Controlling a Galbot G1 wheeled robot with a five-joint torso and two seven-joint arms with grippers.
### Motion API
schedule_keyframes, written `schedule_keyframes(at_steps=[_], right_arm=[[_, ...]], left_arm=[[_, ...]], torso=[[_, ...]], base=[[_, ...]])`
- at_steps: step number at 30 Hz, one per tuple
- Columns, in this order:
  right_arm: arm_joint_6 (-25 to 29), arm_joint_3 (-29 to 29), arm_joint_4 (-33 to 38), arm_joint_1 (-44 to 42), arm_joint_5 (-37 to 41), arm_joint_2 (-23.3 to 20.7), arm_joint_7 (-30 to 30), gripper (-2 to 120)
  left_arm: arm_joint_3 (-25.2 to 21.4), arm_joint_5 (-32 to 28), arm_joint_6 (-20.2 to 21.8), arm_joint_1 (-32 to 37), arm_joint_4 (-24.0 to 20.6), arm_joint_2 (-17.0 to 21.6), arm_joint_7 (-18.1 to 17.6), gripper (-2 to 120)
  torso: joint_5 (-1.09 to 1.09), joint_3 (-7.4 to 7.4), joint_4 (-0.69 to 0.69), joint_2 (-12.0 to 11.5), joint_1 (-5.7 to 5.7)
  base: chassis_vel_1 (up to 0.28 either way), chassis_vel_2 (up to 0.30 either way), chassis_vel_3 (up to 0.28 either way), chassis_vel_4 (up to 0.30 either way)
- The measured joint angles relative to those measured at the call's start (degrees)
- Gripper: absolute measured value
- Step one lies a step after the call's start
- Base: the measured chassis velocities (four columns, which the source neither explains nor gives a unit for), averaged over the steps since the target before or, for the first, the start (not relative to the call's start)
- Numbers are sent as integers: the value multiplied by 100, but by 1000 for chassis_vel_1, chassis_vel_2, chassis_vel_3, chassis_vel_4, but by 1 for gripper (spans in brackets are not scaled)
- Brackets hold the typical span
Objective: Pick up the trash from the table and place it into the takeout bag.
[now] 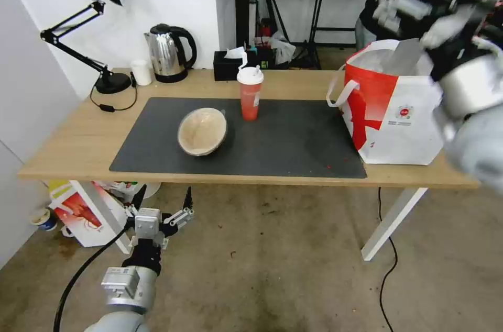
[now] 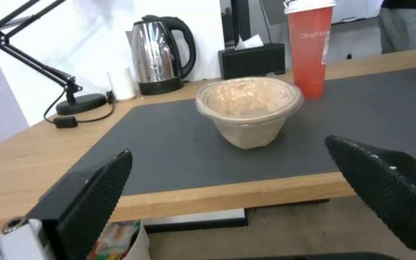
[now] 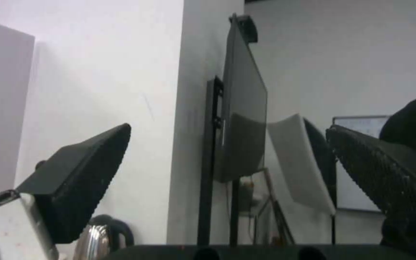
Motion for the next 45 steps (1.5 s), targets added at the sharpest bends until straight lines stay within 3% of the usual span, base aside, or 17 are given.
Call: schedule_keyframes(at_steps=[11, 14, 23, 30, 45], right_arm=[[558, 440, 522, -1916, -2122, 981, 655, 100], [697, 561, 613, -2530, -3023, 1267, 1083, 100], [711, 621, 859, -3280, -3572, 1496, 1812, 100], [676, 481, 641, -3710, -3961, 1720, 2279, 100], [178, 49, 379, -4104, -3702, 1384, 2634, 100]], left_arm=[[1, 0, 0, 0, 0, 1, 1, 100], [0, 0, 0, 0, 0, -1, 0, 100], [0, 0, 0, 0, 0, 0, 0, 100], [0, 0, 0, 0, 0, 0, 0, 100], [0, 0, 0, 0, 0, 0, 0, 100]], torso=[[-3, 0, 0, 0, -1], [-3, 0, 1, 0, 0], [-4, 0, 1, 0, 0], [-2, 0, 0, 0, 0], [-2, 0, 0, 0, 0]], base=[[0, 0, 0, 0], [0, 0, 0, 0], [0, 0, 0, 0], [0, 0, 0, 0], [0, 0, 0, 0]])
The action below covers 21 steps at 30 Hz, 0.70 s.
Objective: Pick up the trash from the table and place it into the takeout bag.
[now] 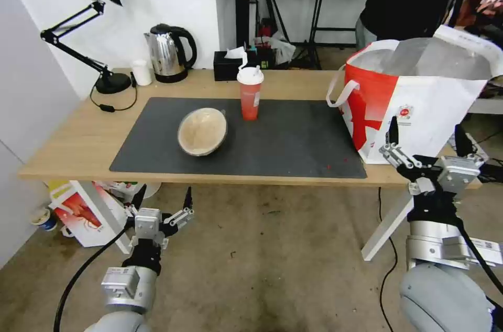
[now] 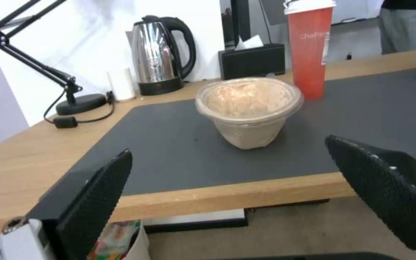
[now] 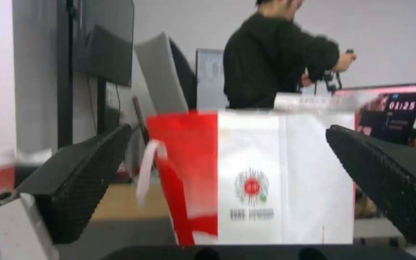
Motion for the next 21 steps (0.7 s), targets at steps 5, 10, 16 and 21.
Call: schedule_keyframes(at_steps=[5, 10, 16, 21], right_arm=[[-82, -188, -135, 0, 115, -72, -53, 100], [-148, -289, -142, -73, 103, -100, -37, 100], [-211, -316, -37, -424, 135, -133, 35, 100], [-326, -390, 46, -617, 283, -139, 132, 100]], left_arm=[[0, 0, 0, -1, 0, 0, 0, 100], [0, 0, 0, 0, 0, 0, 0, 100], [0, 0, 0, 0, 0, 0, 0, 100], [0, 0, 0, 0, 0, 0, 0, 100]], torso=[[0, 0, 1, 0, 0], [0, 0, 1, 0, 0], [0, 0, 0, 0, 0], [0, 0, 0, 0, 0]], base=[[0, 0, 0, 0], [0, 0, 0, 0], [0, 0, 0, 0], [0, 0, 0, 0]])
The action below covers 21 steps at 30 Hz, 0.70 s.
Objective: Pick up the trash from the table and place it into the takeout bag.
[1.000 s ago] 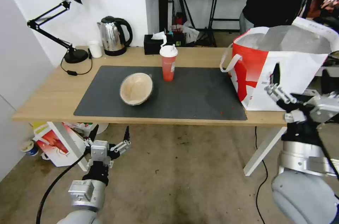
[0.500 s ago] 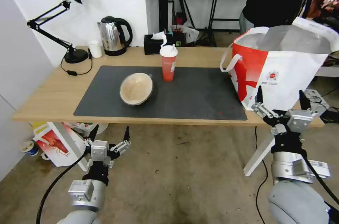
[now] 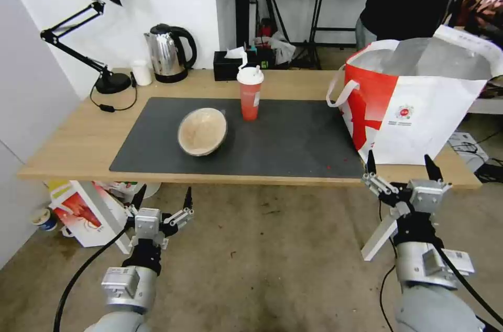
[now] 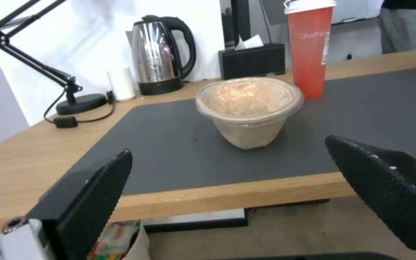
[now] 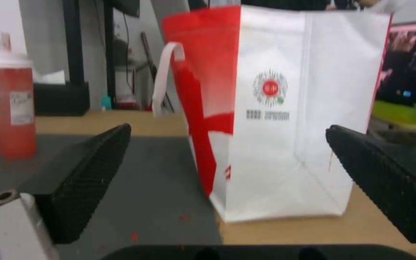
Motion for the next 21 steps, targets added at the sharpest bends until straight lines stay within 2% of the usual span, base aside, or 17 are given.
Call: schedule_keyframes(at_steps=[21], right_arm=[[-463, -109, 353, -271, 741, -162, 337, 100]], left_arm=[[0, 0, 0, 0, 0, 0, 0, 100]], torso=[[-1, 0, 0, 0, 0]], base=[[0, 0, 0, 0]])
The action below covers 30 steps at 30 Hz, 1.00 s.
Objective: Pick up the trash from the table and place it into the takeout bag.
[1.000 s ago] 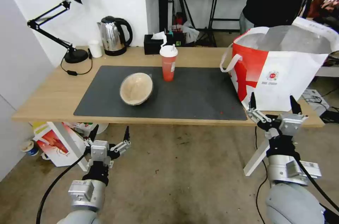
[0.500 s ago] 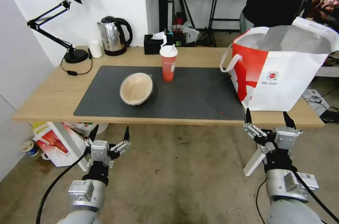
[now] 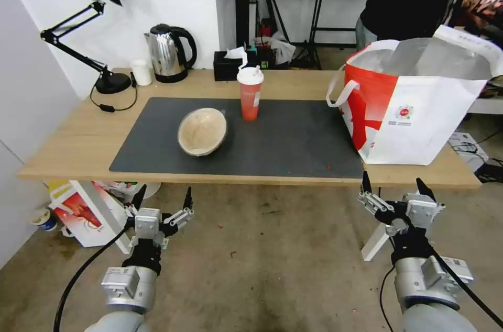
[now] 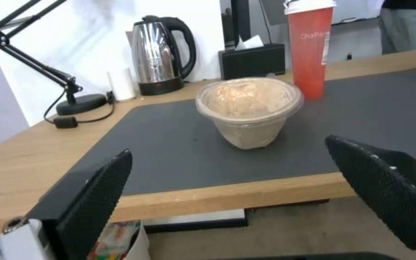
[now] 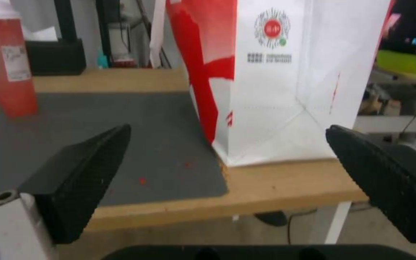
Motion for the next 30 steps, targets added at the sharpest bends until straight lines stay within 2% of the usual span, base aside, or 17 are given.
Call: schedule_keyframes(at_steps=[17, 30], right_arm=[[-81, 37, -38, -98, 22, -324, -63, 100], [-99, -99, -229, -118, 4, -365, -143, 100]], left_arm=[[0, 0, 0, 0, 0, 0, 0, 100], [0, 0, 0, 0, 0, 0, 0, 100]], torso=[[0, 0, 0, 0, 0], [1, 0, 0, 0, 0]], base=[[0, 0, 0, 0], [0, 0, 0, 0]])
